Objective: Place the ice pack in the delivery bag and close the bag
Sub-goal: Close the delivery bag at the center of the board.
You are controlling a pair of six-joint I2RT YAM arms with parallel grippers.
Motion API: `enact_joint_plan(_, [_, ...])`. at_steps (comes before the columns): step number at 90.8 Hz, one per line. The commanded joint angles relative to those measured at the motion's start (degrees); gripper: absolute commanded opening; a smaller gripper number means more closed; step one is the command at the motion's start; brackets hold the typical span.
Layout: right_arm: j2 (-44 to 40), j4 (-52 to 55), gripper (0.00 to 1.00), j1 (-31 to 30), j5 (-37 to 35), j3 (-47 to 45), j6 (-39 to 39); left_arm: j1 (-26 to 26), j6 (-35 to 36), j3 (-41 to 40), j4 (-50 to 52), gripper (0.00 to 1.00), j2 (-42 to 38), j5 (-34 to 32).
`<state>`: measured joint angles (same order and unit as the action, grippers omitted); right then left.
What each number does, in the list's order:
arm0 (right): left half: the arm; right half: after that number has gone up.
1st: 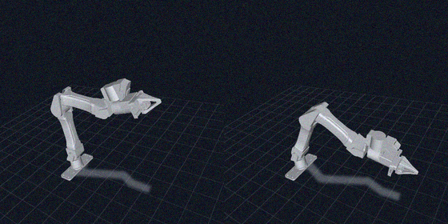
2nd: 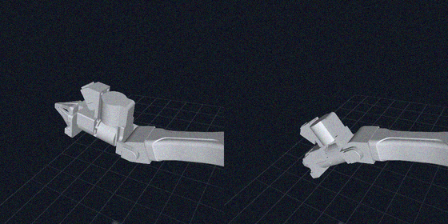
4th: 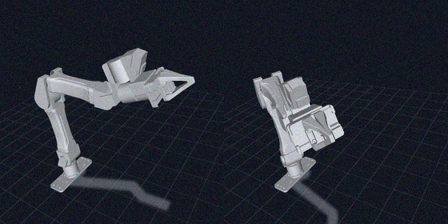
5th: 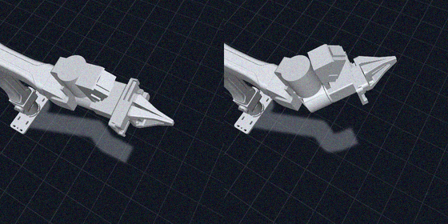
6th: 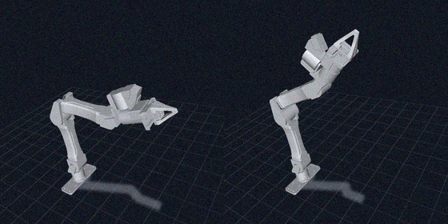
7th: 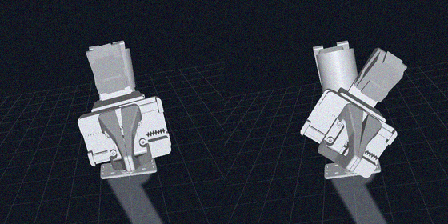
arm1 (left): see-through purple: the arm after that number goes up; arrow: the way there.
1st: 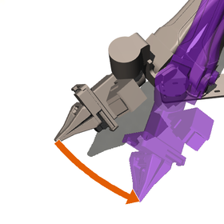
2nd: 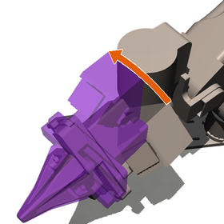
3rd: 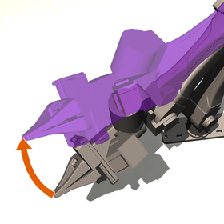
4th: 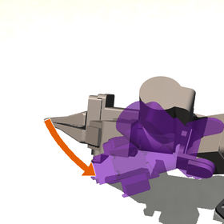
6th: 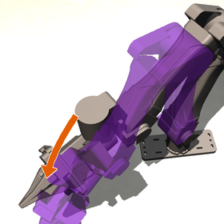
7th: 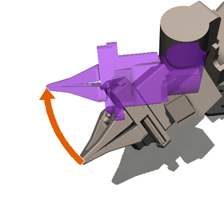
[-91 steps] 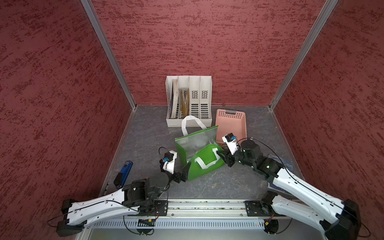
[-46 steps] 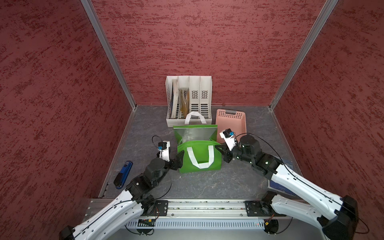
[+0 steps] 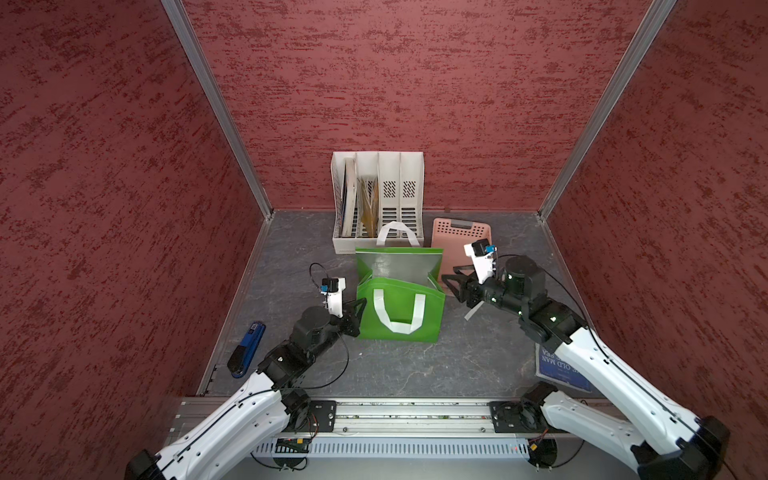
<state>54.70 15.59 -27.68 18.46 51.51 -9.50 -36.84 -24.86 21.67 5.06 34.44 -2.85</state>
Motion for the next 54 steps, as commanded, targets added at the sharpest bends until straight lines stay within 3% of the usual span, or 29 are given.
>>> enact_joint_plan(1, [2.9, -0.8, 0.54, 5.6, 8.7, 5.7, -3.2, 0.7, -1.0, 0.0, -2.2, 0.14, -0.9, 1.1])
enact_joint_plan(14, [11.1, 0.3, 0.54, 8.7, 14.2, 14.0, -1.4, 1.0, -1.2, 0.0, -1.7, 0.14, -1.6, 1.4])
enact_joint_plan(28, [27.3, 7.5, 0.54, 9.1, 17.9, 27.8, 6.3, 1.1, -0.9, -0.2, -0.9, 0.13, -2.9, 1.6])
enact_joint_plan(39, [41.4, 9.6, 0.54, 9.6, 25.0, 39.1, 10.4, 1.2, -1.4, -0.9, -1.4, 0.13, -3.9, 2.6])
enact_joint_plan(54, [60.4, 26.4, 0.53, 8.0, 34.1, 60.9, 19.8, 1.2, -1.1, -0.7, -1.2, 0.13, -3.2, 4.4])
